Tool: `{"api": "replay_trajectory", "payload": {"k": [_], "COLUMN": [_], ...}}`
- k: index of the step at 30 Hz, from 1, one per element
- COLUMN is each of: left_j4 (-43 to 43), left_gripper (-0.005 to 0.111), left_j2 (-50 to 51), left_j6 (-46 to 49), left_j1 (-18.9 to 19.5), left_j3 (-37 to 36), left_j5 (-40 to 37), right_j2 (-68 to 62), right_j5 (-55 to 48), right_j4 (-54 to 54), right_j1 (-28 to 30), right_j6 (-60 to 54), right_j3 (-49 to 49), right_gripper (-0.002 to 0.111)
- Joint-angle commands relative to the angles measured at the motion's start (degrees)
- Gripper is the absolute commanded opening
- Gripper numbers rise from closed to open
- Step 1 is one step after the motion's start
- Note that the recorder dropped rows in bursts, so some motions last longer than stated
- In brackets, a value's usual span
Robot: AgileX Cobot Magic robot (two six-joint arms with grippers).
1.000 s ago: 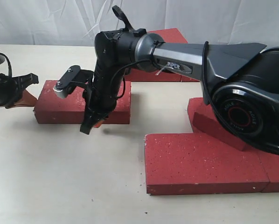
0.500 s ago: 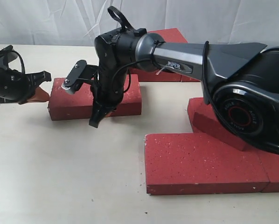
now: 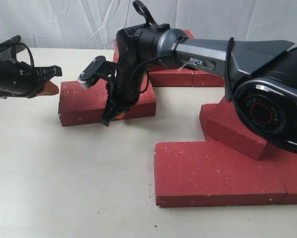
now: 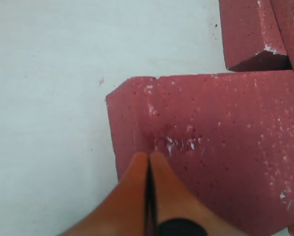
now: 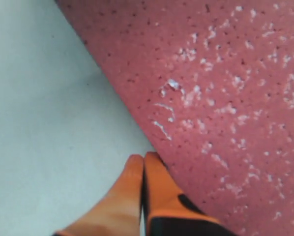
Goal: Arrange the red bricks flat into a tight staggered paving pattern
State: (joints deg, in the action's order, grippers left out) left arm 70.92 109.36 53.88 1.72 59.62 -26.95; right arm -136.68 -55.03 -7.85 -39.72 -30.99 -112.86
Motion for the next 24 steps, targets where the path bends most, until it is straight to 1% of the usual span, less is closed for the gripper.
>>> {"api": "replay_trajectory", "payload": {"k": [1, 6, 11, 14, 16, 19, 24], "left_j4": [5.1, 4.2, 1.3, -0.2, -2.0, -2.5, -1.9], "left_gripper": [0.000, 0.000, 0.000, 0.000, 0.000, 0.000, 0.000], "left_j2": [0.7, 0.1, -3.4, -4.7, -4.7, -4.4, -1.1], "left_j6": [4.5, 5.4, 4.9, 3.7, 3.7, 3.2, 1.9], "left_j1": [-0.3, 0.1, 4.1, 6.4, 7.1, 7.3, 6.8], "left_j3": [1.4, 2.1, 2.0, 1.9, 1.8, 0.7, 0.4], "left_j5": [0.8, 0.1, -0.4, -2.7, -2.9, -0.3, -1.3], "right_j2": [0.1, 0.1, 0.1, 0.9, 2.0, 4.3, 6.4], "right_j5": [1.8, 7.3, 10.3, 7.6, 5.2, 1.2, -1.9], "right_j4": [-5.4, -8.7, -5.7, -6.6, -7.1, -7.6, -5.0], "right_j1": [0.3, 0.3, 0.4, 0.4, 0.4, 0.4, 0.4], "right_j6": [0.0, 1.8, 7.3, 7.3, 7.3, 7.3, 7.2], "right_j3": [-0.2, -0.2, -0.2, -0.2, -0.2, -0.2, -0.2], "right_gripper": [-0.001, -0.001, -0.001, -0.001, -0.001, -0.001, -0.001]}}
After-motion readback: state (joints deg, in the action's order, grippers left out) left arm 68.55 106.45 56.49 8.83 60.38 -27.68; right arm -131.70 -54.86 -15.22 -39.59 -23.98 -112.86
